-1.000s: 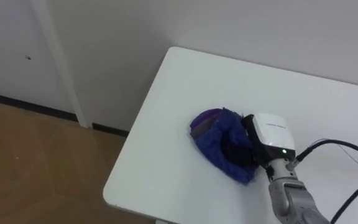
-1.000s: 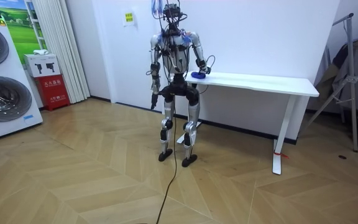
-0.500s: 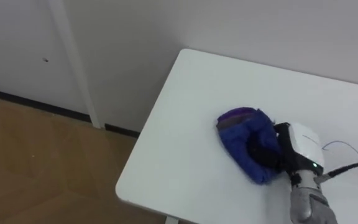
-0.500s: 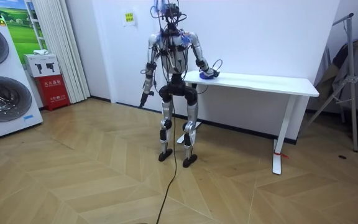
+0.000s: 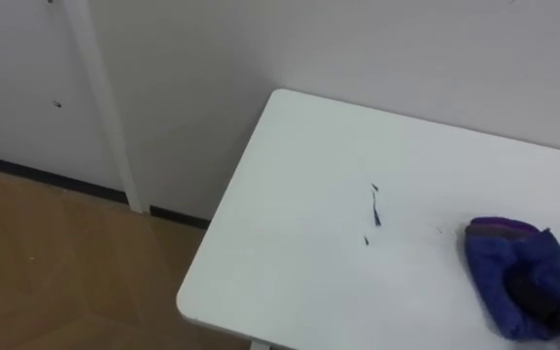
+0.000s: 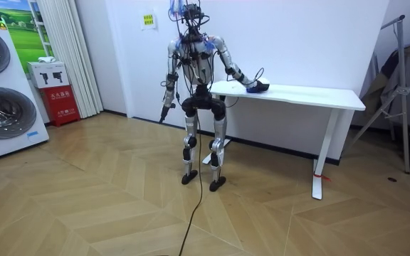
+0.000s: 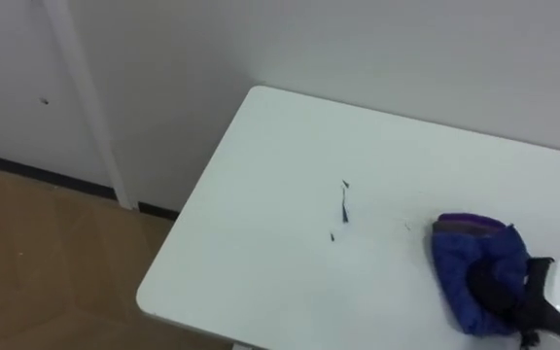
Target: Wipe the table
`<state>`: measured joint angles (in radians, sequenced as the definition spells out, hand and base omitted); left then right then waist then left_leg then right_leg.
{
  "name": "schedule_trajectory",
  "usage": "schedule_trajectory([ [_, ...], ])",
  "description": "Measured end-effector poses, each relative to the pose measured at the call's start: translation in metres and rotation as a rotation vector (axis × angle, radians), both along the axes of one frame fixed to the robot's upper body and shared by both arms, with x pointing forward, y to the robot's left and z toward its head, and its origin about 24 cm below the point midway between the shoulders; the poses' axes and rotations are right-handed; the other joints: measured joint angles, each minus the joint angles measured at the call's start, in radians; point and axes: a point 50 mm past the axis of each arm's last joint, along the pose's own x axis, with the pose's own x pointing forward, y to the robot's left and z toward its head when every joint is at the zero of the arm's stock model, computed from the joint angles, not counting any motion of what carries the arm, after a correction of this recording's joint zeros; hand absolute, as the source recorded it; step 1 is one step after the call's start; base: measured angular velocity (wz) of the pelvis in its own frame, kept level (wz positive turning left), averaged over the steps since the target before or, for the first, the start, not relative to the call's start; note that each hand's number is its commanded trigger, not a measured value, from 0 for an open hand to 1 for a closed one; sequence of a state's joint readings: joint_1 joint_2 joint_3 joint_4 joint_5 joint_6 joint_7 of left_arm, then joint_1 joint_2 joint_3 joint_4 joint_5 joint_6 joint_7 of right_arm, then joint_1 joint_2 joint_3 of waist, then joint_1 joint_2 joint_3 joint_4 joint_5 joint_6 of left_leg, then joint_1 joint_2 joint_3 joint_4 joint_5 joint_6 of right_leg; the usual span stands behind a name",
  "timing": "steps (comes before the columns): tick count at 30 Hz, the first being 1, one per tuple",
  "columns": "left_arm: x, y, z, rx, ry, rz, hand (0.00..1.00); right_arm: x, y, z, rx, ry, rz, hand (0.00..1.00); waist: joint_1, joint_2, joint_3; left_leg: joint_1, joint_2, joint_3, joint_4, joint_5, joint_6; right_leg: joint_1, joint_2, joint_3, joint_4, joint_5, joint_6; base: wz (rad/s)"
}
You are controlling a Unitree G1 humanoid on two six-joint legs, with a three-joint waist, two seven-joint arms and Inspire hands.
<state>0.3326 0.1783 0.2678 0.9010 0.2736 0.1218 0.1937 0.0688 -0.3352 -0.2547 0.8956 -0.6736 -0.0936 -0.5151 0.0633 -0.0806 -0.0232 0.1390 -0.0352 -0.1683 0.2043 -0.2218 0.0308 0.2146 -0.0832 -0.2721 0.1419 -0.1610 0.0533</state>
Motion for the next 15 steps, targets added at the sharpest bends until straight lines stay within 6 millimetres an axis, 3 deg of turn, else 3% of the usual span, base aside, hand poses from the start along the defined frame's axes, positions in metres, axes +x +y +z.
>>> schedule_trajectory([
  [3,0.0,-0.006,-0.003,-0.019,0.011,-0.018,0.0,0.011,0.003,0.002,-0.005,0.022,0.019,1.0,0.024,0.005,0.0029,0.007,0.002,0.009,-0.001,0.0,-0.002,-0.005,0.001,0.018,0.012,0.0,0.0,-0.16],
  [7,0.002,-0.016,-0.008,-0.056,0.037,-0.061,0.0,0.043,0.013,0.012,-0.033,0.081,0.089,1.0,0.059,0.007,0.0102,0.007,0.012,0.038,-0.002,-0.002,-0.008,-0.025,0.012,0.065,0.018,0.004,-0.007,-0.3],
  [9,0.007,-0.02,-0.009,-0.071,0.035,-0.09,0.0,0.063,0.029,0.021,-0.074,0.1,0.197,1.0,0.091,0.009,0.018,-0.001,0.02,0.055,-0.002,-0.003,-0.017,-0.046,0.017,0.079,0.029,0.007,-0.012,-0.25],
  [10,0.009,-0.021,-0.01,-0.079,0.036,-0.1,0.0,0.08,0.046,0.027,-0.107,0.107,0.304,1.0,0.102,0.007,0.0233,-0.009,0.024,0.056,-0.002,0.0,-0.021,-0.055,0.021,0.079,0.029,0.011,-0.017,0.0],
  [11,0.01,-0.023,-0.01,-0.088,0.04,-0.113,0.0,0.097,0.063,0.034,-0.137,0.107,0.403,1.0,0.117,0.007,0.0358,-0.012,0.025,0.052,-0.002,0.003,-0.026,-0.057,0.023,0.077,0.027,0.011,-0.019,0.07],
  [12,0.012,-0.024,-0.011,-0.091,0.039,-0.122,0.0,0.105,0.072,0.037,-0.15,0.105,0.453,1.0,0.128,0.007,0.0406,-0.015,0.025,0.05,-0.002,0.005,-0.028,-0.059,0.024,0.076,0.026,0.01,-0.02,0.12],
  [14,0.017,-0.025,-0.011,-0.094,0.033,-0.139,0.0,0.131,0.102,0.049,-0.166,0.094,0.581,1.0,0.175,0.002,0.045,-0.034,0.028,0.046,-0.003,0.011,-0.027,-0.075,0.029,0.075,0.022,0.006,-0.026,0.1],
  [15,0.017,-0.025,-0.011,-0.095,0.035,-0.139,0.0,0.136,0.108,0.051,-0.167,0.093,0.604,1.0,0.183,0.0,0.0444,-0.041,0.028,0.041,-0.003,0.012,-0.028,-0.077,0.031,0.073,0.017,0.006,-0.026,0.23],
])
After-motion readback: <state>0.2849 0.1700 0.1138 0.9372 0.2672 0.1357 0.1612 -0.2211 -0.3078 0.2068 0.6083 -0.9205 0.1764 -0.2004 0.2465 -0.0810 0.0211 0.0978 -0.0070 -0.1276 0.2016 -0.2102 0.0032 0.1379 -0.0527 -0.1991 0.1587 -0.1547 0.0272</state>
